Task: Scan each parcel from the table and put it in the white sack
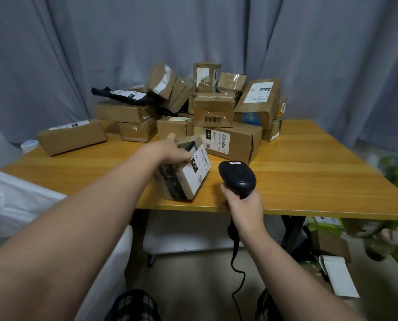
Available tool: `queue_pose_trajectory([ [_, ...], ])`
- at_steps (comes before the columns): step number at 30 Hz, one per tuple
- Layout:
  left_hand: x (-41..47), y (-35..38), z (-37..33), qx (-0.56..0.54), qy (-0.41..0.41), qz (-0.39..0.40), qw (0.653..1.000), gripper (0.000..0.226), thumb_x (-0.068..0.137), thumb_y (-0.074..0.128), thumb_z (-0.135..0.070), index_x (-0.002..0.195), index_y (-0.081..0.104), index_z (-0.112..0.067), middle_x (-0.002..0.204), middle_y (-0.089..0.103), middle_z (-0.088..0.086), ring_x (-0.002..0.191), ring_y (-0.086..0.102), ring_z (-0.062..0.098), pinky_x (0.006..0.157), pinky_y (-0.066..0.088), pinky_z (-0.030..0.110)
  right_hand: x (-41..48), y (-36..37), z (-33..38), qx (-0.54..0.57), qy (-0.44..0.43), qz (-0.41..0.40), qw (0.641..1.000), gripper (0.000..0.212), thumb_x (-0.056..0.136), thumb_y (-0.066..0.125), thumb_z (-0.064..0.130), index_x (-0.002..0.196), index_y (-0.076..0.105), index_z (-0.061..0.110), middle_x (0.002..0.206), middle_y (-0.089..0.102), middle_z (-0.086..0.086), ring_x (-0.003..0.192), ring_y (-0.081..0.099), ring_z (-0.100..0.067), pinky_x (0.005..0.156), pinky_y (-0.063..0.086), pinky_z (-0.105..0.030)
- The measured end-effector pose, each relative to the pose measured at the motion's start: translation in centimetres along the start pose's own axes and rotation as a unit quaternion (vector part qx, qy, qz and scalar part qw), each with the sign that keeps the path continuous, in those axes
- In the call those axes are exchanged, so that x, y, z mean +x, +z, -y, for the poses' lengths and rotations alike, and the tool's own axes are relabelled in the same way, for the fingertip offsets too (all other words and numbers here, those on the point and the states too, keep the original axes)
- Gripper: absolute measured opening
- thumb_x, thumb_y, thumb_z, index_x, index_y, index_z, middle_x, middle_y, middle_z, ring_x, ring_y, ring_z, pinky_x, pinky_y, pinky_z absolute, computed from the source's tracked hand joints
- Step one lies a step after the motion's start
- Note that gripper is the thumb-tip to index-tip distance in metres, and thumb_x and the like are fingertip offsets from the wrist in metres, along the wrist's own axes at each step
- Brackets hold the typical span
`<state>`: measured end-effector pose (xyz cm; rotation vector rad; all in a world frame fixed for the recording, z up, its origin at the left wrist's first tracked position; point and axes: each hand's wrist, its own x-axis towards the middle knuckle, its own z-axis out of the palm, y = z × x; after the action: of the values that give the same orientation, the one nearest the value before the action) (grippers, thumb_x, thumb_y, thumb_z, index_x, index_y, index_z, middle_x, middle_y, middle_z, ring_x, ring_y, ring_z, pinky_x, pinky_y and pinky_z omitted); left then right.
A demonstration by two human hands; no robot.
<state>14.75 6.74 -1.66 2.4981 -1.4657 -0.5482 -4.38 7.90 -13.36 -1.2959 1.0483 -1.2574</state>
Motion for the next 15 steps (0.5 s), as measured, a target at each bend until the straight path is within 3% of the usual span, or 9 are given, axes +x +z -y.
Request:
queue_pose_trajectory([
  [3,-0.1,-0.8,2.8,-0.119,-0.003,0.054,0.991,0.069,0.077,0.068,-0.049,0.128,0.032,-0.019,0.115,0.053,0.01,0.102,0.055,0.027,0.085,0.051,0.045,0.3,0.2,0.3,0.002,-0.001,0.011,1.0,0.02,0.081,0.075,0.022,0.091,0.061,0.031,0.095,0.069,0.0,0.095,0.066,-0.023,0.091,0.052,-0.044],
  [6,-0.7,0.8,4.7,-0.257,0.038,0.002,0.966,0.072,0.077,0.072,-0.046,0.129,0.029,-0.021,0.116,0.055,0.01,0.098,0.056,0.022,0.079,0.049,0.038,0.3,0.8,0.7,0.003,-0.004,0.033,0.999,0.019,0.081,0.075,0.023,0.096,0.064,0.028,0.094,0.07,-0.001,0.094,0.067,-0.024,0.088,0.054,-0.043],
  [8,-1.3,2.8,5.7,-0.372,0.067,-0.053,0.924,0.093,0.074,0.073,-0.052,0.142,0.013,-0.031,0.133,0.05,0.012,0.109,0.056,0.025,0.091,0.047,0.042,0.0,1.1,1.2,0.006,-0.009,0.053,0.999,0.02,0.082,0.075,0.023,0.1,0.067,0.02,0.083,0.071,0.0,0.081,0.069,-0.02,0.075,0.057,-0.036],
  [10,-2.1,5.0,6.7,-0.412,0.062,-0.087,0.905,0.115,0.069,0.075,-0.054,0.15,-0.004,-0.034,0.151,0.032,0.011,0.131,0.042,0.03,0.109,0.034,0.051,-0.4,1.3,1.7,0.013,-0.013,0.075,0.997,0.016,0.082,0.074,0.021,0.094,0.069,0.012,0.066,0.068,0.003,0.063,0.068,-0.018,0.061,0.054,-0.031],
  [12,-2.7,6.9,7.8,-0.395,0.057,-0.101,0.911,0.114,0.068,0.079,-0.046,0.152,0.005,-0.023,0.153,0.029,0.006,0.136,0.036,0.026,0.109,0.035,0.044,-1.0,1.5,1.8,-0.005,-0.026,0.096,0.995,0.012,0.082,0.074,0.022,0.083,0.069,0.012,0.056,0.065,0.002,0.056,0.066,-0.018,0.055,0.052,-0.029],
  [15,-3.3,8.1,9.0,-0.4,0.058,-0.114,0.907,0.091,0.074,0.081,-0.026,0.145,0.026,-0.014,0.143,0.041,0.002,0.128,0.042,0.018,0.097,0.037,0.028,-1.8,1.2,2.2,-0.038,-0.045,0.116,0.991,0.015,0.082,0.074,0.024,0.076,0.067,0.012,0.051,0.062,0.004,0.049,0.064,-0.017,0.049,0.049,-0.026],
])
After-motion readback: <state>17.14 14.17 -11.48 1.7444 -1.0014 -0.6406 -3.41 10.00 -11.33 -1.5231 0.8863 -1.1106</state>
